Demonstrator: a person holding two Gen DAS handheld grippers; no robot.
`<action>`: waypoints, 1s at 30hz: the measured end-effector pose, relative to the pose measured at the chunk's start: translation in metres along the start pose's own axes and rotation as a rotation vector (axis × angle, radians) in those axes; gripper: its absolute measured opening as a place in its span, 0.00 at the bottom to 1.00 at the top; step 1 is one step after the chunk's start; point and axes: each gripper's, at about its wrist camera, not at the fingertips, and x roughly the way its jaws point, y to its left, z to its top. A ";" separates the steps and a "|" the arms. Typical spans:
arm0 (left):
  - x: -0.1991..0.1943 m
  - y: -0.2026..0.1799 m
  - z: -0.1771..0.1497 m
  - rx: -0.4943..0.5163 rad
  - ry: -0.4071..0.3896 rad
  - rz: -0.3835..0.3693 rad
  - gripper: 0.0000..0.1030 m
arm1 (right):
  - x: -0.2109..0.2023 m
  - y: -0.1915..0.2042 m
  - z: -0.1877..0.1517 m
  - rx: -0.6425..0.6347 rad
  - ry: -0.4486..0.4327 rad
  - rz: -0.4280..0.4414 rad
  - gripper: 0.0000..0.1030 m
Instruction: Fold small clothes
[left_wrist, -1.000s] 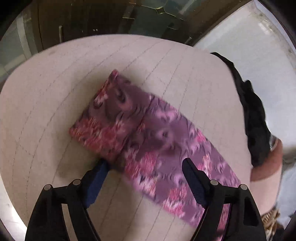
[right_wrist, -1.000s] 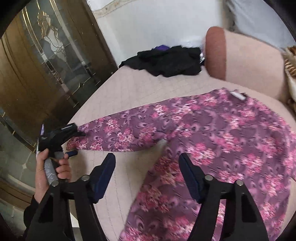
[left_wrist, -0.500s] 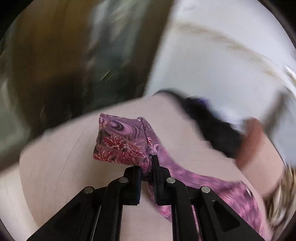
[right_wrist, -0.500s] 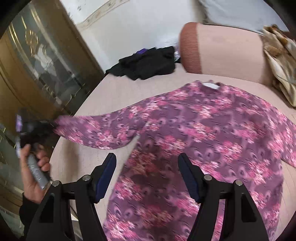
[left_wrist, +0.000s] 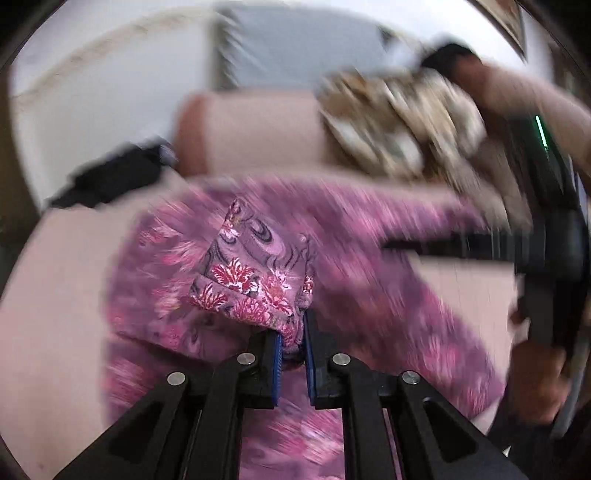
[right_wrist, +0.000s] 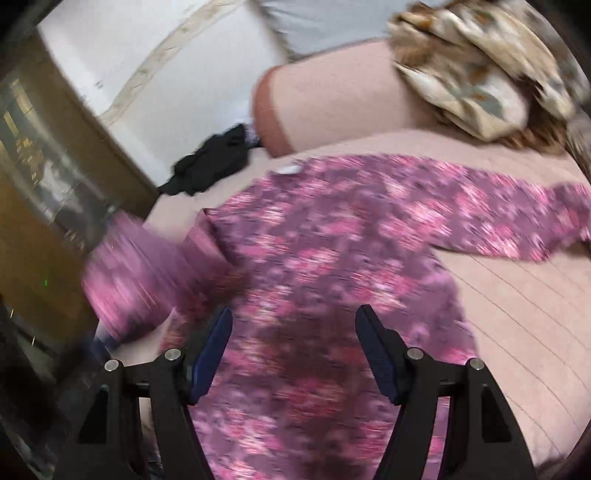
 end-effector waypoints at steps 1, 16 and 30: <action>0.008 -0.013 -0.009 0.042 0.032 0.008 0.09 | 0.005 -0.014 -0.003 0.034 0.014 0.014 0.67; 0.008 -0.084 -0.049 0.373 0.131 -0.125 0.42 | 0.049 -0.050 -0.011 0.157 0.166 0.272 0.67; -0.014 0.099 -0.016 -0.444 0.076 -0.020 0.71 | 0.035 0.003 -0.049 -0.118 0.332 -0.076 0.05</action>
